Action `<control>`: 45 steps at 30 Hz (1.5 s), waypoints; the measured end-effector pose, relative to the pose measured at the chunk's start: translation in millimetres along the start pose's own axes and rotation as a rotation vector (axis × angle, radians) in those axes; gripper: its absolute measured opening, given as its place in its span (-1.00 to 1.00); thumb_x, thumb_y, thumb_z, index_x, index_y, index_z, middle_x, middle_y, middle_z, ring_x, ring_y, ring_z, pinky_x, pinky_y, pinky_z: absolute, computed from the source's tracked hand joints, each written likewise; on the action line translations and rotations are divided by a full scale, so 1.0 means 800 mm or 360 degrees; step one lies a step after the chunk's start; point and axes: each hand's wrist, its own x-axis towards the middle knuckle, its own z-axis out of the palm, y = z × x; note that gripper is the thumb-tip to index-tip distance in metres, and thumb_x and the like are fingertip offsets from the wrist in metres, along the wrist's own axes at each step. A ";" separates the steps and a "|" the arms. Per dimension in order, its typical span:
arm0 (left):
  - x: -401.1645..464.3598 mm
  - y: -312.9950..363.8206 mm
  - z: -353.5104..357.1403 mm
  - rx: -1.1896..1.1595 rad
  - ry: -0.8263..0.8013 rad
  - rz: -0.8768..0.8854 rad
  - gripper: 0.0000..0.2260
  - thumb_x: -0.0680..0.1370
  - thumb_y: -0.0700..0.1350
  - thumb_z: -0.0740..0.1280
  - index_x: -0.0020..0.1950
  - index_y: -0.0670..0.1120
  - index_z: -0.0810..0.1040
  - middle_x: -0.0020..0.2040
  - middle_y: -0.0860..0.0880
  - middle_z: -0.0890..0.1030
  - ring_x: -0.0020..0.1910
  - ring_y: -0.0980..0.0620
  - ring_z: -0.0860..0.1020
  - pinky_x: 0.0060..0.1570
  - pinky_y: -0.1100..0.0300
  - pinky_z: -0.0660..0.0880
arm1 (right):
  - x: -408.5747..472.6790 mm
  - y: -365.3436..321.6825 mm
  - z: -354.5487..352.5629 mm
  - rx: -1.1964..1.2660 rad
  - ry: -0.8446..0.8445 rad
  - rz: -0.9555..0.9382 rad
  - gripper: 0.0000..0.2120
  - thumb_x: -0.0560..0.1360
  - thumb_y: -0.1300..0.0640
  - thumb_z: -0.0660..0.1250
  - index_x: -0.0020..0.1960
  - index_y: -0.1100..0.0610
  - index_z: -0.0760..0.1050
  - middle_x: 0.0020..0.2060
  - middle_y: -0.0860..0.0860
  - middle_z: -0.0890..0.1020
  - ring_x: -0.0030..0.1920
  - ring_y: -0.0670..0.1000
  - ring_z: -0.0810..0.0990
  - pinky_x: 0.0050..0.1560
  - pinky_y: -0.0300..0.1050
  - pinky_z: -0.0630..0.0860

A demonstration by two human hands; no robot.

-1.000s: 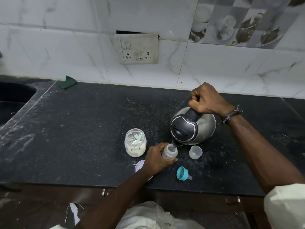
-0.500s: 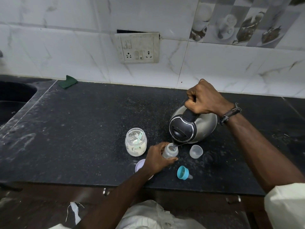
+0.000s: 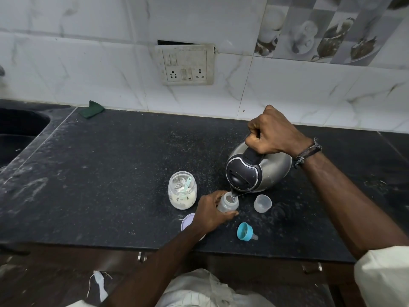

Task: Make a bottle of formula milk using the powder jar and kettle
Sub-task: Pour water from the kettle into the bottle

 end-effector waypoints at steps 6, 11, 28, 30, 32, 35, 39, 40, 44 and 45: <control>-0.001 0.001 0.000 -0.0010 -0.0010 0.0015 -0.46 0.24 0.12 0.63 0.18 0.18 0.59 0.10 0.11 0.72 0.10 0.16 0.68 0.20 0.00 0.63 | 0.000 -0.001 0.000 -0.0024 -0.0003 -0.0009 -0.79 0.21 0.10 0.17 -0.53 0.17 0.24 -0.65 0.04 0.27 -0.52 0.02 0.03 -0.13 -0.02 0.37; 0.000 -0.002 0.001 -0.0015 -0.0007 0.0009 -0.46 0.24 0.12 0.64 0.19 0.17 0.60 0.11 0.09 0.73 0.11 0.14 0.69 0.20 -0.02 0.63 | 0.000 -0.003 0.000 -0.0033 -0.0016 -0.0007 -0.78 0.22 0.12 0.19 -0.53 0.14 0.21 -0.65 0.05 0.27 -0.51 0.03 0.03 -0.14 -0.07 0.30; 0.002 -0.004 0.001 0.0013 0.0001 0.0011 -0.45 0.24 0.11 0.64 0.19 0.16 0.60 0.10 0.08 0.73 0.10 0.14 0.69 0.18 -0.02 0.63 | 0.002 -0.006 -0.003 -0.0086 -0.0056 -0.0047 -0.77 0.22 0.11 0.20 -0.53 0.11 0.19 -0.65 0.03 0.24 -0.50 0.03 0.00 -0.18 -0.05 0.28; 0.002 -0.004 0.001 0.0014 -0.0007 0.0009 -0.43 0.24 0.12 0.63 0.21 0.12 0.61 0.11 0.09 0.73 0.11 0.15 0.68 0.19 0.00 0.63 | 0.002 -0.005 -0.003 -0.0097 -0.0066 -0.0045 -0.78 0.22 0.11 0.20 -0.53 0.12 0.21 -0.65 0.02 0.24 -0.50 0.03 0.01 -0.18 -0.06 0.27; 0.002 -0.005 0.001 0.0008 -0.0009 0.0005 -0.43 0.24 0.12 0.63 0.22 0.11 0.61 0.12 0.09 0.72 0.12 0.16 0.68 0.20 0.00 0.63 | 0.002 -0.005 -0.003 -0.0104 -0.0070 -0.0050 -0.78 0.22 0.10 0.19 -0.53 0.12 0.21 -0.65 0.00 0.23 -0.50 0.03 0.01 -0.18 -0.07 0.26; 0.002 -0.006 0.001 0.0002 0.0000 0.0002 -0.44 0.24 0.11 0.65 0.21 0.11 0.61 0.11 0.09 0.73 0.11 0.14 0.69 0.19 -0.02 0.63 | 0.002 -0.006 -0.004 -0.0104 -0.0070 -0.0052 -0.77 0.23 0.09 0.18 -0.52 0.11 0.20 -0.65 0.00 0.22 -0.50 0.03 0.02 -0.17 -0.07 0.25; 0.002 -0.004 0.001 0.0002 0.0006 0.0013 -0.44 0.24 0.11 0.65 0.20 0.13 0.60 0.11 0.09 0.73 0.11 0.15 0.69 0.19 0.00 0.63 | 0.002 -0.007 -0.004 -0.0112 -0.0073 -0.0061 -0.77 0.23 0.10 0.18 -0.52 0.11 0.19 -0.64 0.02 0.21 -0.49 0.04 0.00 -0.18 -0.05 0.27; 0.002 -0.004 0.001 0.0003 0.0008 0.0014 -0.45 0.24 0.11 0.65 0.19 0.16 0.60 0.11 0.09 0.73 0.11 0.15 0.69 0.19 -0.01 0.63 | 0.003 -0.008 -0.004 -0.0111 -0.0072 -0.0060 -0.77 0.23 0.10 0.19 -0.52 0.11 0.19 -0.65 0.02 0.22 -0.49 0.05 0.00 -0.18 -0.04 0.28; 0.002 -0.005 0.001 0.0000 0.0008 0.0015 -0.47 0.25 0.09 0.66 0.18 0.20 0.60 0.10 0.09 0.73 0.11 0.12 0.69 0.18 -0.04 0.63 | 0.003 -0.009 -0.004 -0.0122 -0.0063 -0.0062 -0.77 0.22 0.11 0.19 -0.53 0.11 0.18 -0.66 0.06 0.25 -0.49 0.06 0.01 -0.17 -0.03 0.29; 0.002 -0.005 0.000 -0.0003 0.0008 0.0010 -0.46 0.25 0.09 0.66 0.19 0.19 0.60 0.10 0.09 0.73 0.11 0.12 0.69 0.18 -0.04 0.63 | 0.003 -0.010 -0.004 -0.0118 -0.0063 -0.0064 -0.77 0.22 0.11 0.19 -0.53 0.11 0.18 -0.66 0.06 0.25 -0.49 0.06 0.01 -0.17 -0.04 0.28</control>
